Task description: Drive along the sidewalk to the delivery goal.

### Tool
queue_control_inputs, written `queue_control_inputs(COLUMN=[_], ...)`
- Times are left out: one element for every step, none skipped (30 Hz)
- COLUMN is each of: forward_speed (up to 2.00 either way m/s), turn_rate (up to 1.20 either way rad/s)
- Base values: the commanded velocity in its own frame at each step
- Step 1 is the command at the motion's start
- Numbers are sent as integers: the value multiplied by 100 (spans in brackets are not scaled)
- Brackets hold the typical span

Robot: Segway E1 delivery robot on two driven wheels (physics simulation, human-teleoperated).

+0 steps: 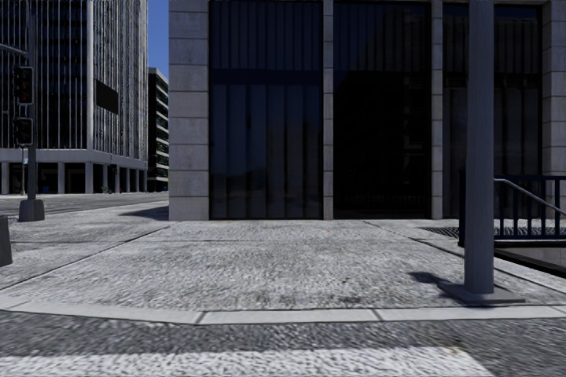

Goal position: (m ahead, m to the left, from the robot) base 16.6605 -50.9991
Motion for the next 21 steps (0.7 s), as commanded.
queue_control_inputs(forward_speed=[200, 200, 200, 200, 200, 200, 200, 200, 200, 200, 200, 200, 200, 200, 198, 191, 191, 183, 173, 173, 169], turn_rate=[-17, -17, -17, -17, -17, -17, -19, -25, -25, -27, -28, -29, -29, -29, -29, -29, -29, -29, -29, -29, -29])
